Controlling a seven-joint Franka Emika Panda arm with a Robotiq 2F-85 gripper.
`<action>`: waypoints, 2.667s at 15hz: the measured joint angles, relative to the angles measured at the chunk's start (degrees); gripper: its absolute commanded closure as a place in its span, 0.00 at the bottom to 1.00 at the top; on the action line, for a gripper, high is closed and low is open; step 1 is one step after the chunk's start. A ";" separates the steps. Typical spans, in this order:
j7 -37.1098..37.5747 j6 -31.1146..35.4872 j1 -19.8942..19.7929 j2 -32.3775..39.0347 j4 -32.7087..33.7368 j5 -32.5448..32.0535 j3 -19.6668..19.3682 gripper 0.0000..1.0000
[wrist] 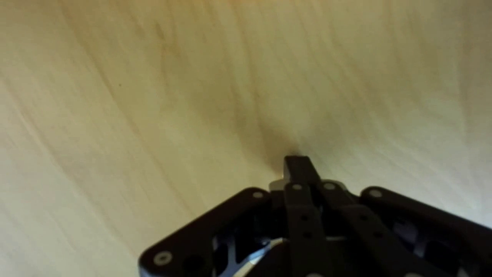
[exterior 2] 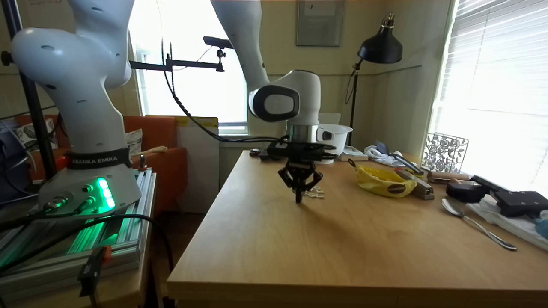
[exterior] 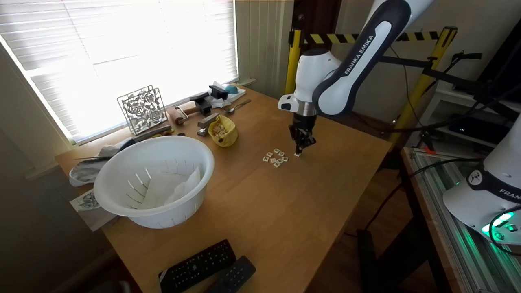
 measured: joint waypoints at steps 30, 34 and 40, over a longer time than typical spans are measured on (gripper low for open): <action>53.08 -2.72 11.03 -3.89 -0.72 12.14 -9.23 1.00; 63.45 -0.33 13.71 -1.49 -0.65 12.07 -11.57 1.00; 70.93 0.48 15.20 0.24 -0.40 12.14 -12.46 1.00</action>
